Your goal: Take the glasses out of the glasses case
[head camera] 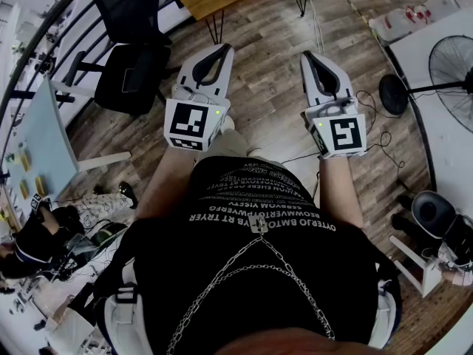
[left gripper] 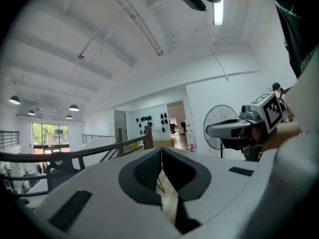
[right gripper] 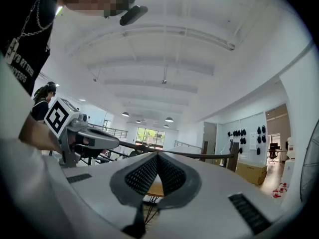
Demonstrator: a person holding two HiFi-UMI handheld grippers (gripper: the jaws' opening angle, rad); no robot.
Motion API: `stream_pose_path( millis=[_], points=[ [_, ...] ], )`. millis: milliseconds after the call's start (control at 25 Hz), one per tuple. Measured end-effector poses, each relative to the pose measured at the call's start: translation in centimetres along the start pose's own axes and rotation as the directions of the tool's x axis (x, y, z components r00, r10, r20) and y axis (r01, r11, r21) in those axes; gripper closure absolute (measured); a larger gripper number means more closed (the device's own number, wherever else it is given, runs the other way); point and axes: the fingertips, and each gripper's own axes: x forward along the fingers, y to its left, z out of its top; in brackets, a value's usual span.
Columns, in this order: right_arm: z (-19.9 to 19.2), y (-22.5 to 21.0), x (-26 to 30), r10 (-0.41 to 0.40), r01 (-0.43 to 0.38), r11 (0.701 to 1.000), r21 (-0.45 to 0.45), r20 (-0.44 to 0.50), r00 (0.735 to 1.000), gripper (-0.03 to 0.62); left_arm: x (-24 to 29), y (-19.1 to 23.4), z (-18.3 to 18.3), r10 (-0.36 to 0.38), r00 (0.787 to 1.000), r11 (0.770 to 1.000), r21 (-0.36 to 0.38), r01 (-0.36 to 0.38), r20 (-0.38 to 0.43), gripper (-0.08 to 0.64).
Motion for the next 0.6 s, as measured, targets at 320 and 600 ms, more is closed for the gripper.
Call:
stream_pose_path(
  millis=[320,600],
  points=[
    [-1.7,0.2,0.5,-0.01,0.011,0.999,0.034,-0.031,0.999,0.575,-0.1,0.6,-1.2,0.018,1.0,1.0,-0.003,-0.018,-0.004,0.531],
    [-4.0,0.3,2.7,0.035,-0.029,0.997,0.071,-0.075,0.997,0.478,1.7,2.4,-3.3,0.009,0.999,1.0,-0.018,-0.009,-0.032,0.531]
  ],
)
